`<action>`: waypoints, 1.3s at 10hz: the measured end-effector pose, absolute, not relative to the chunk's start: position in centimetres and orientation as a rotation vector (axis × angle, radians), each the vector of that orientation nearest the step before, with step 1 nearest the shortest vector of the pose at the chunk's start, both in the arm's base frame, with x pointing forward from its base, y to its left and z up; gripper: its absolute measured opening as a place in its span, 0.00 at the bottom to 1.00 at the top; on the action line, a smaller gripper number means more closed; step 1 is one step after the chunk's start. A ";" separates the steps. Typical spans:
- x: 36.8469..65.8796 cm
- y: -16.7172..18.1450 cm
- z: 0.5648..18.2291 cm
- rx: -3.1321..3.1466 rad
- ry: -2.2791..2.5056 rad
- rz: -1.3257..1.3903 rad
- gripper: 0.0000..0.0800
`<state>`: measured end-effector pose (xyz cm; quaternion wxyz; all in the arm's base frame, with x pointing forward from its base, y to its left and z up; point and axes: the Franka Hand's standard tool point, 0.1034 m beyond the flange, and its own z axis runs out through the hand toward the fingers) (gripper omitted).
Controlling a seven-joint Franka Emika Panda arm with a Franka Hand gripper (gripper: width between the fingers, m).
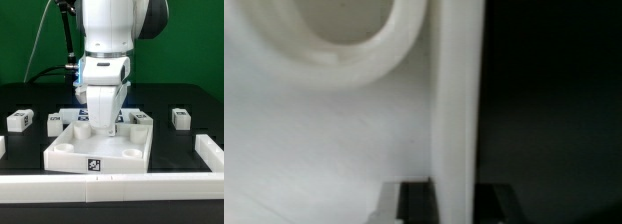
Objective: Assemble one leg
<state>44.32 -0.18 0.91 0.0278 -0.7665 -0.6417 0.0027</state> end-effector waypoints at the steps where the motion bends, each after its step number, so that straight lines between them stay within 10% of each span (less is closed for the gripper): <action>1: 45.1 0.2 0.9 -2.338 -2.027 0.003 0.08; 13: 48.4 6.7 0.8 -2.167 -2.212 -0.040 0.08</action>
Offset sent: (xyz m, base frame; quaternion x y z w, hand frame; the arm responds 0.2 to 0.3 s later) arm 0.0178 0.0258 -0.0004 0.0021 0.0102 -0.0995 0.9950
